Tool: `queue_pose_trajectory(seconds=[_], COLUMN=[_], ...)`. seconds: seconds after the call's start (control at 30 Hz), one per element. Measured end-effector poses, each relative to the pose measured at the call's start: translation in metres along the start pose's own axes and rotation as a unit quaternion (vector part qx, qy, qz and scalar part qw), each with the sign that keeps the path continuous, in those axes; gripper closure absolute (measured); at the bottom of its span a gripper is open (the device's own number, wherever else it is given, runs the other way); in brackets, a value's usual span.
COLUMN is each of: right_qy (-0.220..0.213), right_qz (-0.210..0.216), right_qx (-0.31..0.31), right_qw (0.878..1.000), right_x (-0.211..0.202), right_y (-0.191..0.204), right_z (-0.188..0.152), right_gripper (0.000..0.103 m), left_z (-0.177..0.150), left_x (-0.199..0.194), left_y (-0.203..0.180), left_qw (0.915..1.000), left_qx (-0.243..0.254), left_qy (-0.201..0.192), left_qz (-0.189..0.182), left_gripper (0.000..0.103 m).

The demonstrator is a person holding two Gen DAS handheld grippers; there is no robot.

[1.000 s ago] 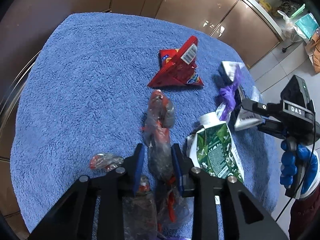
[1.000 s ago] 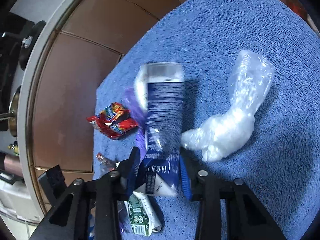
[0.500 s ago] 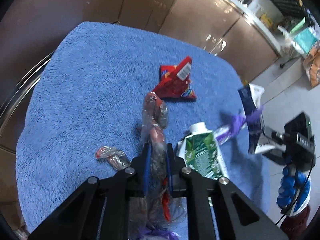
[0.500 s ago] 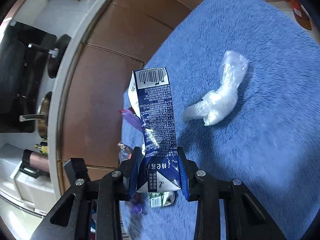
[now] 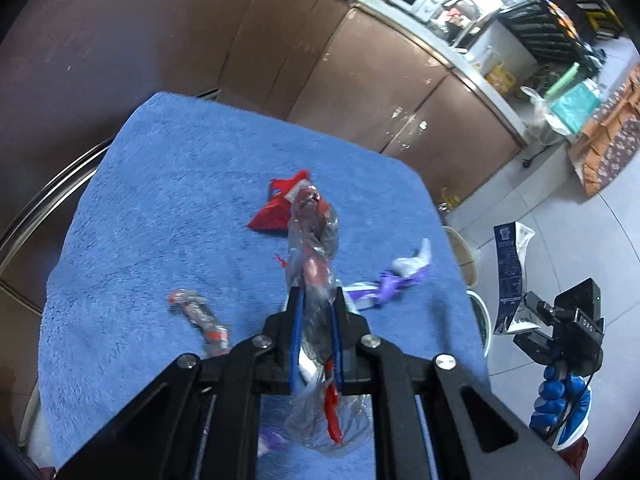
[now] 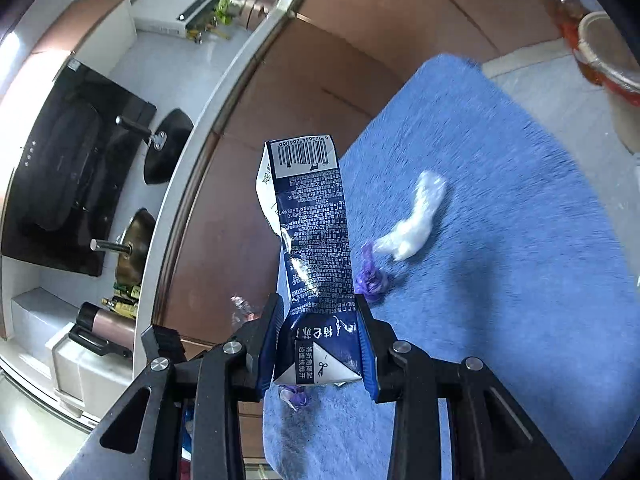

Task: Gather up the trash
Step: 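Carry both items over the steel bin and open both tools to drop them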

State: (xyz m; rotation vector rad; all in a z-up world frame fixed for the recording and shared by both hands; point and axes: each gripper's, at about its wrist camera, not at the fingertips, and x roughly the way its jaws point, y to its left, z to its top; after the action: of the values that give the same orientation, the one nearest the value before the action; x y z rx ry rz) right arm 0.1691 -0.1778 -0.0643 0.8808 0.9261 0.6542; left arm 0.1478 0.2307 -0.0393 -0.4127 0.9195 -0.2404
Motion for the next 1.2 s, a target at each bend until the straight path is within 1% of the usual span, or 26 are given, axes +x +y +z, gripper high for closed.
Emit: queue_pose_trajectory(seconds=[0.1, 0.2, 0.27, 0.43, 0.53, 0.67, 0.77, 0.87, 0.97, 1.0, 1.07, 1.2], right_qy=[-0.027, -0.056, -0.080, -0.133, -0.161, -0.193, -0.207, -0.214, -0.215, -0.216, -0.217, -0.218], right_qz=[-0.010, -0.017, -0.030, -0.061, -0.078, -0.122, -0.161, -0.200, -0.219, -0.232, -0.244, -0.284], right_qx=[-0.003, -0.003, -0.007, -0.006, 0.001, 0.005, 0.007, 0.015, 0.031, 0.038, 0.052, 0.065], right_qw=[1.000, 0.998, 0.996, 0.989, 0.984, 0.973, 0.965, 0.956, 0.951, 0.948, 0.944, 0.931], right_x=[-0.029, -0.060, -0.084, -0.134, -0.164, -0.190, -0.195, -0.197, -0.198, -0.198, -0.201, -0.208], right_y=[-0.003, -0.009, -0.012, -0.025, -0.043, -0.066, -0.086, -0.117, -0.151, -0.164, -0.187, -0.221], right_z=[-0.002, -0.002, 0.000, 0.002, 0.005, 0.008, 0.012, 0.016, 0.021, 0.023, 0.027, 0.037], right_gripper=[0.071, 0.071, 0.071, 0.071, 0.071, 0.071, 0.071, 0.071, 0.071, 0.071, 0.071, 0.071], left_z=[0.000, 0.000, -0.001, -0.002, -0.003, -0.007, -0.013, -0.020, -0.030, -0.034, -0.042, -0.054], left_x=[-0.001, 0.001, 0.008, 0.034, 0.060, 0.101, 0.136, 0.175, 0.216, 0.228, 0.255, 0.300], left_y=[-0.019, -0.048, -0.070, -0.129, -0.172, -0.227, -0.270, -0.307, -0.343, -0.352, -0.371, -0.408], left_qw=[0.9998, 0.9991, 0.9981, 0.9939, 0.9889, 0.9804, 0.9724, 0.9647, 0.9563, 0.9537, 0.9476, 0.9373], left_qx=[0.013, 0.033, 0.045, 0.077, 0.102, 0.135, 0.158, 0.178, 0.193, 0.197, 0.207, 0.218], left_qy=[-0.004, -0.004, 0.000, 0.017, 0.035, 0.068, 0.096, 0.123, 0.153, 0.162, 0.182, 0.212], left_qz=[-0.013, -0.028, -0.043, -0.078, -0.102, -0.127, -0.143, -0.150, -0.157, -0.159, -0.162, -0.171], left_gripper=[0.092, 0.092, 0.092, 0.092, 0.092, 0.092, 0.092, 0.092, 0.092, 0.092, 0.092, 0.092])
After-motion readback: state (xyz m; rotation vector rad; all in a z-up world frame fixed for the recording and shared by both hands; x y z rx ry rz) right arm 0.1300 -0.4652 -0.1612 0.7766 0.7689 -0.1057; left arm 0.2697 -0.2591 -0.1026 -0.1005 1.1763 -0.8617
